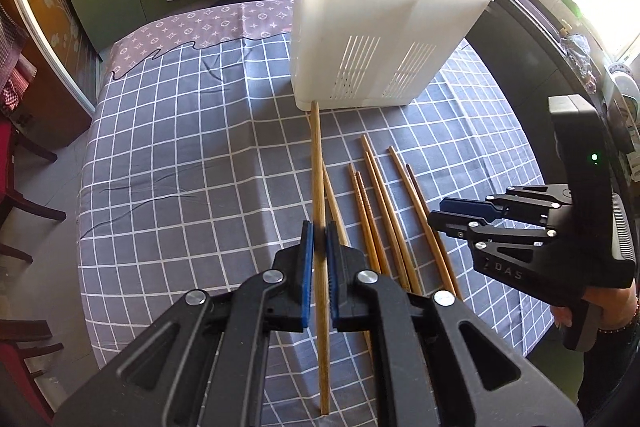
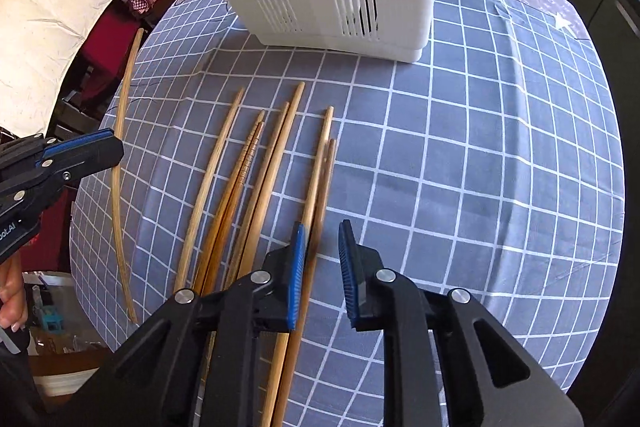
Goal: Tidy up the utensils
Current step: 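Grasp a wooden chopstick with the right tool while the left tool lifts its chopstick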
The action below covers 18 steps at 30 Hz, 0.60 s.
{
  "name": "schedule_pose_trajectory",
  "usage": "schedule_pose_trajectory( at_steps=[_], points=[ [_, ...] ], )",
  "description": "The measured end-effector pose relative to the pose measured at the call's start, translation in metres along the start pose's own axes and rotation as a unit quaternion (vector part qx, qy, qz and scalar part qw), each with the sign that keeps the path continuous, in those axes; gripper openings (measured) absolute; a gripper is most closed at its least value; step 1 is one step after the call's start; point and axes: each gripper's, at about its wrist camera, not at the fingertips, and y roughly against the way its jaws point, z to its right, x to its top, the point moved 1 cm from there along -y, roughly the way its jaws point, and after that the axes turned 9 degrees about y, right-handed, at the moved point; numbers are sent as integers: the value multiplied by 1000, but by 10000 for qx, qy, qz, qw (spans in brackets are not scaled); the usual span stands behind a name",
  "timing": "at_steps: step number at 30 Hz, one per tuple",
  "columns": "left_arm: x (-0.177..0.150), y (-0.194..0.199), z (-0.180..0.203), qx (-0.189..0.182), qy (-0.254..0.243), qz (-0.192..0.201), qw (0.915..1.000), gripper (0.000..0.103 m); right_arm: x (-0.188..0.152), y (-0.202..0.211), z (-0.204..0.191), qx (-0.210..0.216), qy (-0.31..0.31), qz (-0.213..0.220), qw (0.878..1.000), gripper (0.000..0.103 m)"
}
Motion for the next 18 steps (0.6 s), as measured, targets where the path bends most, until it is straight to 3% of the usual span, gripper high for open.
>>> schedule_pose_trajectory(
  at_steps=[6, 14, 18],
  points=[
    [-3, 3, -1, -88, -51, 9, 9999, 7, 2, -1, 2, -421, 32, -91, 9991, 18],
    [-3, 5, -1, -82, -63, 18, 9999, 7, 3, -6, -1, -295, 47, -246, 9993, 18],
    [-4, 7, 0, -78, -108, 48, 9999, 7, 7, -9, -7, -489, 154, -284, 9983, 18]
  ],
)
